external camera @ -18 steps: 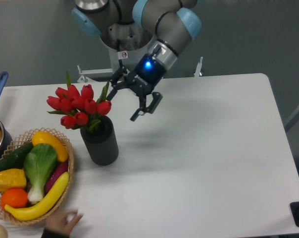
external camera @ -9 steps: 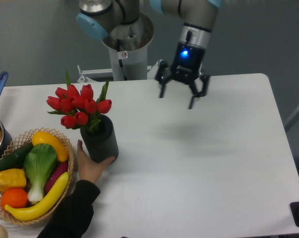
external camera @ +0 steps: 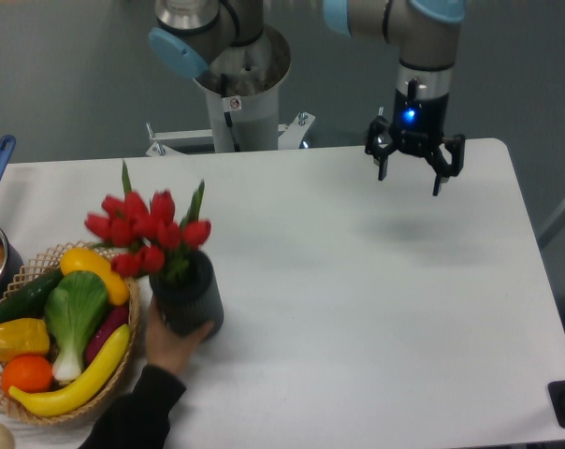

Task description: Insert the flowers into the vase

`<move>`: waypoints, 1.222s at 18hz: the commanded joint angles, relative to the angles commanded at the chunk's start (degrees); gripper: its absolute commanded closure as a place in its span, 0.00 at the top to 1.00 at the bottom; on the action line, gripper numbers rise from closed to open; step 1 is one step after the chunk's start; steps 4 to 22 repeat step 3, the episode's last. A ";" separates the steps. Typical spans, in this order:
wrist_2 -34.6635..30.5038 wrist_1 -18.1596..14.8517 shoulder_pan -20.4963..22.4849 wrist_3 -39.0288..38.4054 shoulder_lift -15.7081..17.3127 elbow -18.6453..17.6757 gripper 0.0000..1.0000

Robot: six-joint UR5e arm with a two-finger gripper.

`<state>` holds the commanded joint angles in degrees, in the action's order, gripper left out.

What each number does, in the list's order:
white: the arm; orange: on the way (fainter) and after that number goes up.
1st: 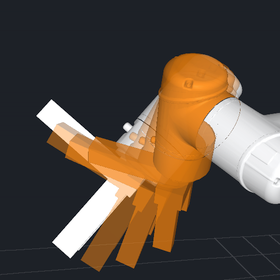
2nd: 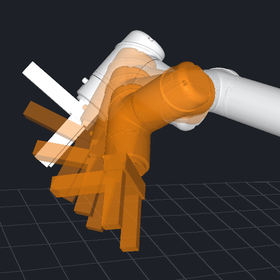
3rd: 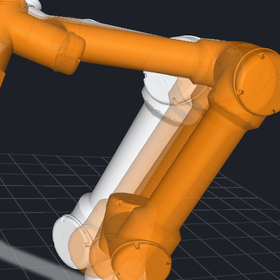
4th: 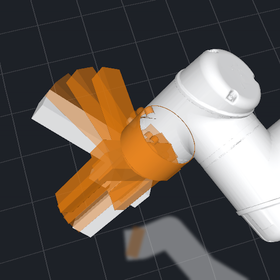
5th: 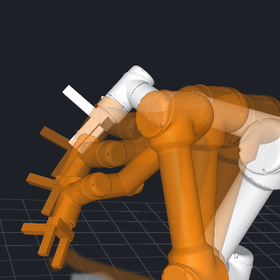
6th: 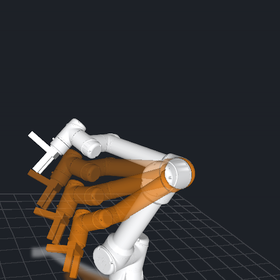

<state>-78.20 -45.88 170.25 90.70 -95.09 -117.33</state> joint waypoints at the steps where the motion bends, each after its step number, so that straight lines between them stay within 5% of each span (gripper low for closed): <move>1: -1.59 0.00 -0.09 0.26 -0.61 -0.09 1.00; 22: -2.30 0.09 -0.26 0.27 -1.50 -0.09 1.00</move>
